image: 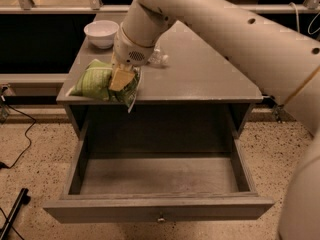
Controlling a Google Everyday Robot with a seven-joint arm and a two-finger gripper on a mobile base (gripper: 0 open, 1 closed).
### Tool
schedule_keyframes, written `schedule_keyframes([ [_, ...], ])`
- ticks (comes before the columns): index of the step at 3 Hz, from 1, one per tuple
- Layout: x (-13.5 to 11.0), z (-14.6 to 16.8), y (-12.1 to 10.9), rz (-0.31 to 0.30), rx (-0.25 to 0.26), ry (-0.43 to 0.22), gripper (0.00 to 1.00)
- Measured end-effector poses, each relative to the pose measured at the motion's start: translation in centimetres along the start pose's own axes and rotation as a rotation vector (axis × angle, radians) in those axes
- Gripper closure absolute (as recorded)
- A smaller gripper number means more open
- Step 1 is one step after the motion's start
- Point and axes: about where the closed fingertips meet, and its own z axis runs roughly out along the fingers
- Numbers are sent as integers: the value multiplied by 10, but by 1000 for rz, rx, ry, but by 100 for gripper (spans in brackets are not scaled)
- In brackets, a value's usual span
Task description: Place green jalapeno chip bag into top drawer
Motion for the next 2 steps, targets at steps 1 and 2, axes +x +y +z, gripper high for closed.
schedule_keyframes([
  [1, 6, -9, 38, 17, -22, 28, 100],
  [2, 47, 1, 100, 82, -117, 165, 100],
])
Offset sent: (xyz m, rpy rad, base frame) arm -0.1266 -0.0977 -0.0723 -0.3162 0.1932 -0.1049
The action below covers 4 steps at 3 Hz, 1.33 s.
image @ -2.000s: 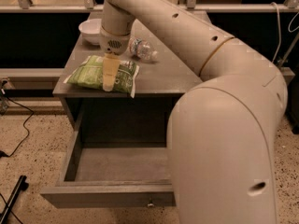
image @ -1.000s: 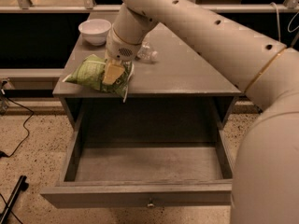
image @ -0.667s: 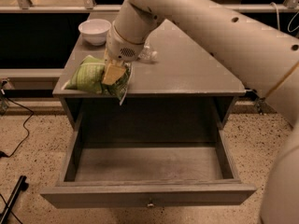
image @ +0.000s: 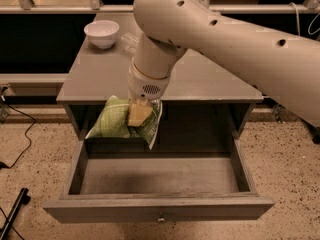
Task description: Place green jalapeno chip bag into top drawer
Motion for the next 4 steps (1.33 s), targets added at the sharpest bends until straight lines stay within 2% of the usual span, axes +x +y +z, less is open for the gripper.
schedule_keyframes([
  [1, 0, 0, 0, 0, 0, 0, 100],
  [2, -4, 14, 10, -36, 20, 7, 100],
  [3, -7, 41, 30, -62, 30, 3, 100],
  [4, -3, 71, 44, -83, 17, 21, 100],
])
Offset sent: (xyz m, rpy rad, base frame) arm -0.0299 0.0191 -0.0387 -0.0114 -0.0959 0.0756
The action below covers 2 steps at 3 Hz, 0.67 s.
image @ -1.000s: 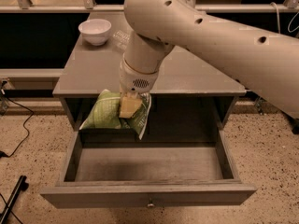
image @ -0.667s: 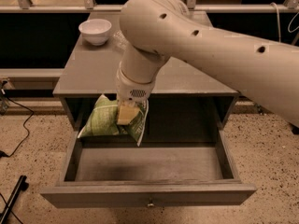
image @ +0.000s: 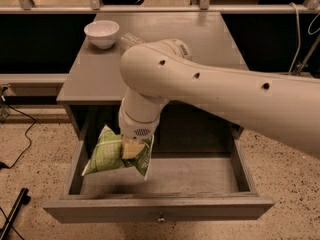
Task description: Place green jalapeno chip bag into top drawer
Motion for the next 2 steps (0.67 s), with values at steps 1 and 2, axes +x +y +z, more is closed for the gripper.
schedule_keyframes([
  [1, 13, 28, 9, 34, -3, 4, 100],
  [2, 21, 47, -2, 66, 7, -10, 82],
])
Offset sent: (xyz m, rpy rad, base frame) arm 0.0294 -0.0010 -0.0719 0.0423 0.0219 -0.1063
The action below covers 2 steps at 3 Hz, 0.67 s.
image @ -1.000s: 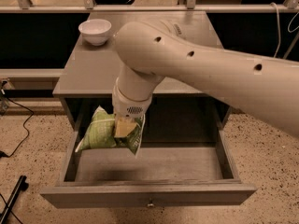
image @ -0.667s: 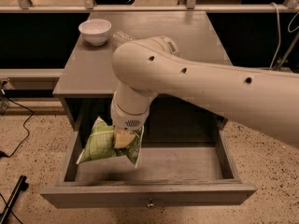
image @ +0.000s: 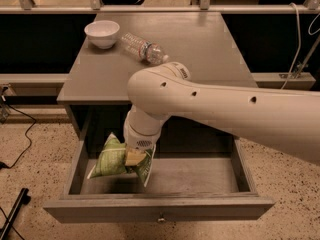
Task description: Place green jalapeno chip bag into top drawer
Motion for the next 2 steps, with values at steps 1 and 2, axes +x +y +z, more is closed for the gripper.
schedule_keyframes([
  [1, 17, 22, -14, 52, -1, -82, 59],
  [2, 38, 52, -14, 77, -28, -213, 28],
])
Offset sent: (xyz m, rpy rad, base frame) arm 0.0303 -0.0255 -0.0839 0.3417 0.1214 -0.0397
